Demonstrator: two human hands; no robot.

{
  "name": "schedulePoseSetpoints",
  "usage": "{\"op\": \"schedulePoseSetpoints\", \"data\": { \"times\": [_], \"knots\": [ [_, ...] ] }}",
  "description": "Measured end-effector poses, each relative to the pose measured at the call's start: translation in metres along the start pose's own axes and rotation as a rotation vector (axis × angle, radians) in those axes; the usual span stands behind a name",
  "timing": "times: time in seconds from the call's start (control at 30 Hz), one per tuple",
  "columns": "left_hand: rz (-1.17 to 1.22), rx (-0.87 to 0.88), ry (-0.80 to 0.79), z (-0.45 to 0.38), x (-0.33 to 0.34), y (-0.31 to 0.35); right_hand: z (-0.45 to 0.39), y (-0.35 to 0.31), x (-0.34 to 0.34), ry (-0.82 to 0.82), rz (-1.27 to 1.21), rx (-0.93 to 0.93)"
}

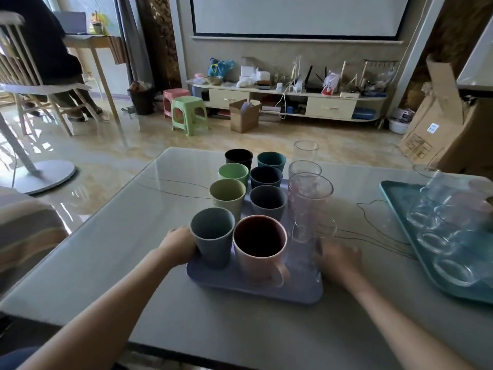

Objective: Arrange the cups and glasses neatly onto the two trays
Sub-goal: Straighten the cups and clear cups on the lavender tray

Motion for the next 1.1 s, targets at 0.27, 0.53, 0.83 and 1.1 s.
{"op": "schedulePoseSetpoints", "data": {
  "times": [0.27, 0.53, 0.83, 1.1],
  "knots": [
    [-0.327, 0.261, 0.057, 0.003, 0.035, 0.043, 0.002, 0.053, -0.007, -0.023, 0.091, 0.050],
    [-0.300, 0.334, 0.034, -0.003, 0.063, 0.089, 0.015, 0.099, -0.012, 0.054, 0.122, 0.109],
    [-0.272, 0.304, 0.002, -0.001, 0.055, 0.112, 0.006, 0.128, 0.010, 0.116, -0.190, 0.093],
    [0.940, 0.087, 0.330, -0.068, 0.032, 0.139, -0.051, 0.132, -0.022, 0.364, -1.429, 0.358]
  ]
}}
Point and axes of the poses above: each hand's wrist, its own z-axis away from the middle knuckle, its own x-axis out of the palm, y = z × x, the point moved 1 cm from there along -z, towards the middle knuckle, and after that the axes turned 11 degrees about z, right-handed, at the moved point
